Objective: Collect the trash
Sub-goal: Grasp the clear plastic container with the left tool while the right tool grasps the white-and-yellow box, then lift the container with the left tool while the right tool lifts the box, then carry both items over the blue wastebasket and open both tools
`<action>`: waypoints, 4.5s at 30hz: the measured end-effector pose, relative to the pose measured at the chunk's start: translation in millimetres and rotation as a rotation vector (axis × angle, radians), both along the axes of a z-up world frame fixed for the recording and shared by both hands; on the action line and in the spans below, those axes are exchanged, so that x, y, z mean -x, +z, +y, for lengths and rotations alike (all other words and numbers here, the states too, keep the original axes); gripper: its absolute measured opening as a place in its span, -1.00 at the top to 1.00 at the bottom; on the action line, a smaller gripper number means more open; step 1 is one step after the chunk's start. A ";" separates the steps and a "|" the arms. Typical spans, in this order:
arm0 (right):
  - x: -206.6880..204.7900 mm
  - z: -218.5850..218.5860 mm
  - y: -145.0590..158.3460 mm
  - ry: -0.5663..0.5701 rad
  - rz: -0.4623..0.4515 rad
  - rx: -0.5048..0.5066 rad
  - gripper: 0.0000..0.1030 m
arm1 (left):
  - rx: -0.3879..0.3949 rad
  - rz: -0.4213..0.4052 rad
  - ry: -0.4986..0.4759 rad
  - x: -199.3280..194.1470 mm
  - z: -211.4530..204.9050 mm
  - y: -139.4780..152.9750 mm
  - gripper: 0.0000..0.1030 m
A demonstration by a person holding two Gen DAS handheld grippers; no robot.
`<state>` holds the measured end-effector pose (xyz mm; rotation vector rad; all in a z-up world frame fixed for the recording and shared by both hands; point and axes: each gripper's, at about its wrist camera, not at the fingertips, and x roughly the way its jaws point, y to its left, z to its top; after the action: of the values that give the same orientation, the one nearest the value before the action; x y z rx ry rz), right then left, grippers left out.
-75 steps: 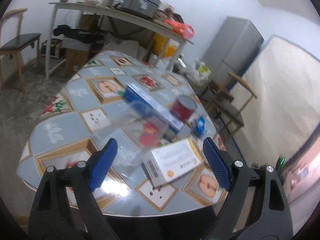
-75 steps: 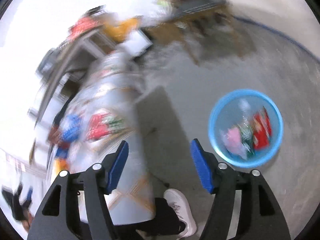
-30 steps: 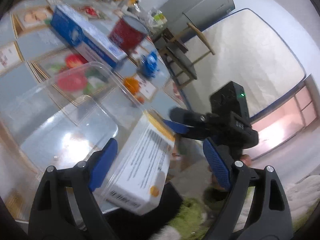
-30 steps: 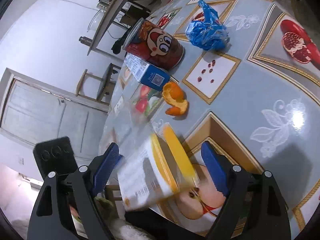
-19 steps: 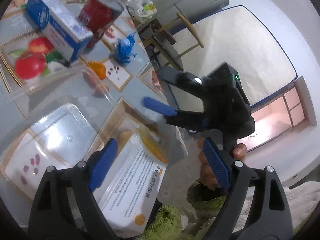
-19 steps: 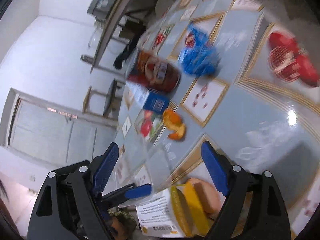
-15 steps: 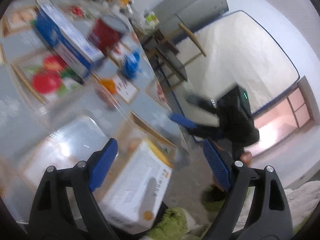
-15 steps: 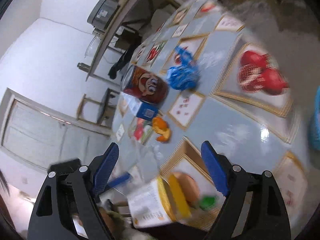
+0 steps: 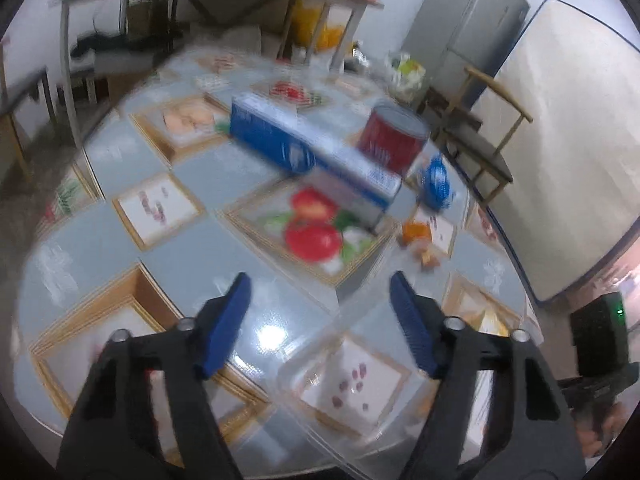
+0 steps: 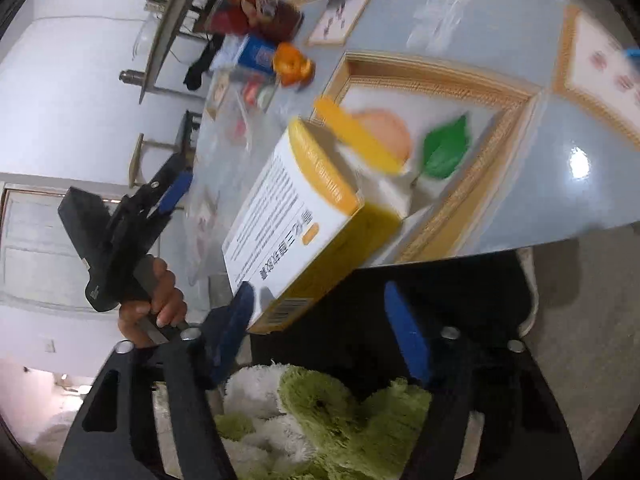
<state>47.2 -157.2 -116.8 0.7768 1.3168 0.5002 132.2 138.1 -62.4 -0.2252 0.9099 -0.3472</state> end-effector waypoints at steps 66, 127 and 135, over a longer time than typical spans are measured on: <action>-53.0 24.2 40.7 0.056 -0.327 0.698 -0.49 | 0.076 0.127 0.054 41.1 -16.5 -17.4 0.94; 61.8 -208.9 105.5 -0.648 -0.378 0.693 -0.33 | 0.028 -0.055 -0.303 6.8 -193.7 63.3 0.96; 88.7 -299.5 42.0 -0.806 -0.191 0.521 -0.33 | 0.011 0.075 -0.470 -24.2 -313.7 47.2 0.95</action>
<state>-41.5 -456.6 -74.7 0.7219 0.7996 -0.3940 156.4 -175.6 -15.2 -0.0309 1.0326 -0.7823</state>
